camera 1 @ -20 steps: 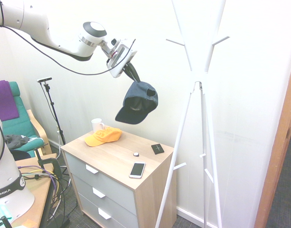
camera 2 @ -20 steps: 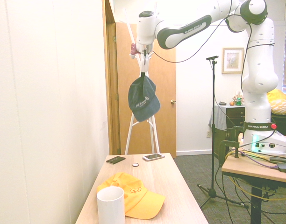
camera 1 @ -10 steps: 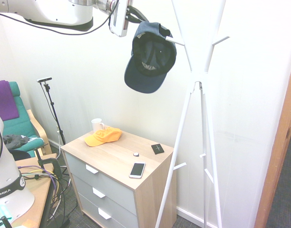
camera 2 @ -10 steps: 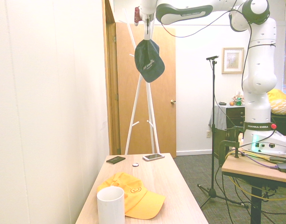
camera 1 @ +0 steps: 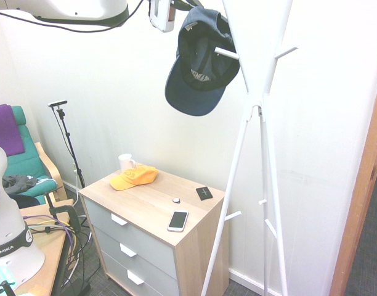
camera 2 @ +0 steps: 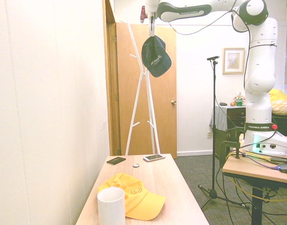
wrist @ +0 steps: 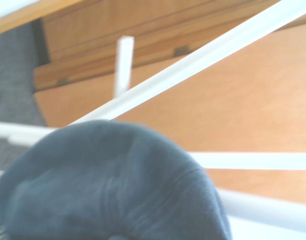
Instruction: Hang the cap
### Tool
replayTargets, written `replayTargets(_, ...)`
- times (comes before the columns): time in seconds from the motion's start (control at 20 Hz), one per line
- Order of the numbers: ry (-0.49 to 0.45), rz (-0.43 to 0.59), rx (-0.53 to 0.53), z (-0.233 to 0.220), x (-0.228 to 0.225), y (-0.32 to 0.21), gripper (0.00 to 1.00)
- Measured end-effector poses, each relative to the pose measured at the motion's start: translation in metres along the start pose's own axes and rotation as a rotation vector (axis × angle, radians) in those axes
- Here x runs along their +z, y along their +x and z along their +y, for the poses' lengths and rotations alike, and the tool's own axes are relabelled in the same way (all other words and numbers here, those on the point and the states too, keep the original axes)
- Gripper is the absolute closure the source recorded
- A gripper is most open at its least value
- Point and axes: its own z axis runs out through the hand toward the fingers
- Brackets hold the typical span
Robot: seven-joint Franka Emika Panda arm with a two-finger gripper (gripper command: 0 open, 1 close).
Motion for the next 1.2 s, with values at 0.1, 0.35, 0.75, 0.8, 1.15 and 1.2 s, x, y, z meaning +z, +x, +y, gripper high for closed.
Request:
replayTargets(0.1, 0.003, -0.023, -0.011, -0.008, 0.009, -0.016, 1.00)
replayTargets(0.35, 0.014, -0.048, 0.005, -0.007, 0.014, -0.054, 0.00)
replayTargets(0.75, 0.011, -0.042, 0.019, 0.007, 0.024, -0.062, 0.00)
replayTargets(0.8, 0.012, -0.039, 0.023, 0.009, 0.022, -0.061, 0.00)
replayTargets(1.15, 0.142, -0.177, 0.088, 0.011, 0.013, -0.075, 0.00)
replayTargets(1.2, 0.178, -0.231, 0.098, 0.007, 0.009, -0.080, 0.00)
